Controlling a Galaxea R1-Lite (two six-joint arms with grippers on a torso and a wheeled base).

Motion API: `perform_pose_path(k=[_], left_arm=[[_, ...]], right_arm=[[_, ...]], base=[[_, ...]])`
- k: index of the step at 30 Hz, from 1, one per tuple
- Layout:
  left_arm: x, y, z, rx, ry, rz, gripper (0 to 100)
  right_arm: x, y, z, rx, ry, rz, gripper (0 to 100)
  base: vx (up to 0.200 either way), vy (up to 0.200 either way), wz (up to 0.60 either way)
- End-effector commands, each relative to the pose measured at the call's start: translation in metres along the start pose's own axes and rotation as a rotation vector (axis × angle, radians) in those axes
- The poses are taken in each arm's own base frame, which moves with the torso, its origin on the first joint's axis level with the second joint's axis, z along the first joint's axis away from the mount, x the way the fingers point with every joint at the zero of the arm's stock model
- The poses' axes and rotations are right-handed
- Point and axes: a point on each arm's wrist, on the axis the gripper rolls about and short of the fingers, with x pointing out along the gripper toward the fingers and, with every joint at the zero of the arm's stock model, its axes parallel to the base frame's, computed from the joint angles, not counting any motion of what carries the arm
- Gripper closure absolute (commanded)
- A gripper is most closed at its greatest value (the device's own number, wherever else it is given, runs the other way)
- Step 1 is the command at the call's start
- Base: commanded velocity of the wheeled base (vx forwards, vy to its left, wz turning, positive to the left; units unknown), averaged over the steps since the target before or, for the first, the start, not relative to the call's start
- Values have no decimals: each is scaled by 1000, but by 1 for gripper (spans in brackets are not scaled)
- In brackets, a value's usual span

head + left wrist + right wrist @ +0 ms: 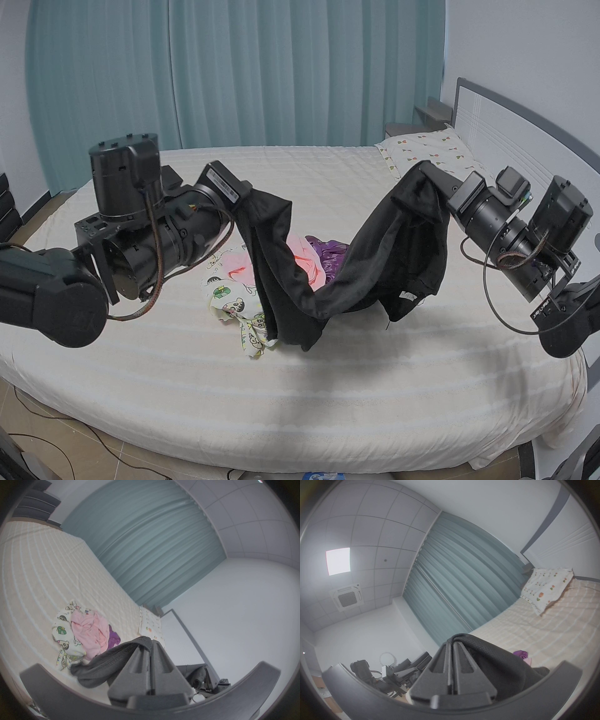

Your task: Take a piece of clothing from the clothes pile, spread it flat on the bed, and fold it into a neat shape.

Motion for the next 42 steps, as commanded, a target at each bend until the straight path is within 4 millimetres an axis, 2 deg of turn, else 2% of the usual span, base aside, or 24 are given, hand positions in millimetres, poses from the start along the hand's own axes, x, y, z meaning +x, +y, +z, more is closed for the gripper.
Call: perform_pose_path(k=[1,2,3,4,9,14,15,16,17,19,21,22,26,32,42], left_arm=[[-12,-4,7,-9,-32,-10,100],[-12,-2,6,-7,-27,-3,100],[-10,7,-2,1,-4,27,100],[-9,12,-6,5,8,45,100],[-6,34,-25,19,70,120,100],[-9,45,-34,13,101,157,100],[-9,46,-35,-6,107,164,100],[-9,46,-35,-6,107,164,100],[-9,49,-38,-17,122,173,100],[-8,54,-45,-13,150,188,100],[-7,55,-48,-11,158,191,100],[-4,55,-57,-4,182,193,100],[-3,56,-62,0,193,198,100],[-4,57,-62,-22,194,205,100],[-14,60,-71,-32,230,220,100]], right_arm=[[-4,20,2,20,0,58,100],[-5,18,-1,23,13,50,100],[-6,6,-18,25,65,20,100],[-6,1,-27,26,89,1,100],[-9,-14,-48,76,142,-41,100],[-13,-17,-57,110,183,-62,100],[-16,-21,-66,118,219,-84,100],[-16,-21,-66,118,219,-84,100],[-20,-20,-81,126,267,-85,100],[-21,-18,-92,131,301,-78,100],[-20,-17,-95,133,310,-76,100],[-18,-12,-102,136,318,-63,100],[-16,-10,-103,138,304,-48,100],[-18,-7,-91,138,259,-26,100],[-24,-7,-90,139,263,-30,100]], base=[[0,0,0],[0,0,0],[0,0,0],[0,0,0],[0,0,0],[0,0,0],[0,0,0],[0,0,0],[0,0,0],[0,0,0],[0,0,0],[0,0,0],[0,0,0],[0,0,0],[-160,0,0]])
